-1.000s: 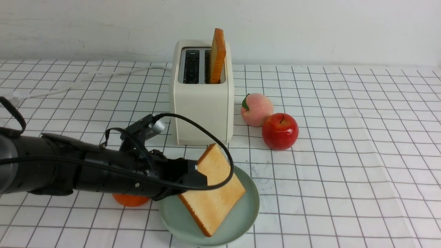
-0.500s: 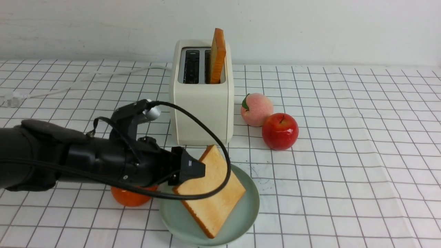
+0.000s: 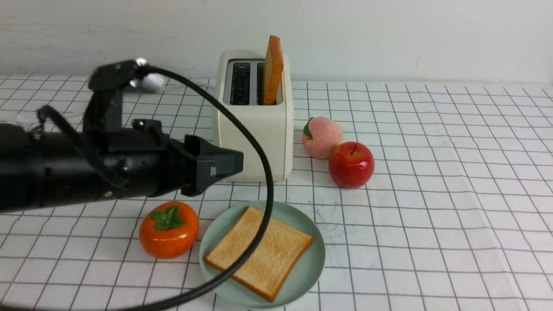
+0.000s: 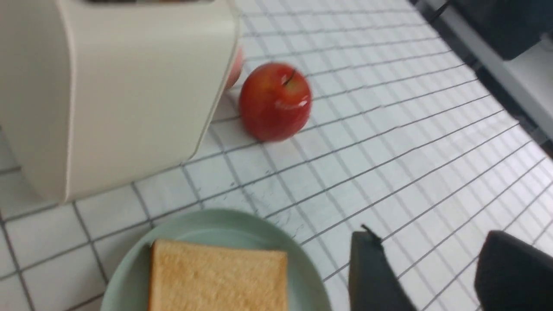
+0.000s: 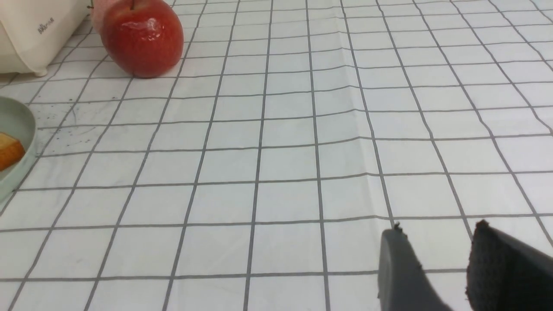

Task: Take toasted bread from bread machine on white checkered table place on plate.
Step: 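Grasp the toast slice in the toaster and pull it up out of the slot with the right gripper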

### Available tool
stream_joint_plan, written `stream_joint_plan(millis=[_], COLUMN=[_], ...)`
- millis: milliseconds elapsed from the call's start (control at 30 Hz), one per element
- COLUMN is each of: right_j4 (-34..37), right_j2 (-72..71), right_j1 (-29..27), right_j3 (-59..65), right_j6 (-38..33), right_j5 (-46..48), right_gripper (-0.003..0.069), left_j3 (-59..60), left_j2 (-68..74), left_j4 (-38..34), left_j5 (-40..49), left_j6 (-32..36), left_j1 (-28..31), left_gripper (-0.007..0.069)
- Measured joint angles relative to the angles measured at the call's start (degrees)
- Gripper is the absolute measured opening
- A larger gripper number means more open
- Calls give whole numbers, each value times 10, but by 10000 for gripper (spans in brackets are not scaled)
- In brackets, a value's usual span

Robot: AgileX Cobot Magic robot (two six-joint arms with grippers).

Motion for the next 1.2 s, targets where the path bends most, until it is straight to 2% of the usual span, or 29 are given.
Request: stream_joint_plan(millis=[100, 133, 167, 367, 533, 700, 800, 867, 1000, 1067, 1133, 1200], right_j4=[0, 0, 0, 0, -1, -2, 55, 121, 184, 208, 212, 210], right_j2=[0, 0, 0, 0, 0, 0, 0, 0, 0, 1, 20, 77], right_j1=[0, 0, 0, 0, 0, 0, 0, 0, 0, 1, 6, 17], right_j3=[0, 0, 0, 0, 0, 2, 5, 5, 5, -14, -60, -134], right_j6=[0, 0, 0, 0, 0, 23, 72, 126, 157, 162, 157, 117], right_j5=[0, 0, 0, 0, 0, -22, -47, -98, -165, -143, -78, -10], right_gripper=[240, 240, 240, 240, 240, 240, 240, 240, 240, 222, 181, 136], left_j3=[1, 1, 2, 36, 135, 216, 248, 275, 296, 300, 300, 300], left_j2=[-51, -63, -93, -186, -312, -431, -486, -533, -560, -562, -562, -562], left_j4=[3, 4, 11, 13, 4, -8, -11, -11, -12, -12, -12, -12], left_j5=[10, 11, 13, -24, -141, -205, -207, -203, -201, -201, -201, -201], left_j6=[0, 0, 0, 0, 0, 0, 1, 1, 1, 1, 1, 1], left_j1=[0, 0, 0, 0, 0, 0, 0, 0, 0, 0, 0, 0], left_gripper=[83, 56, -10, -13, -13, -13, -13, -13, -13, -13, -13, -13])
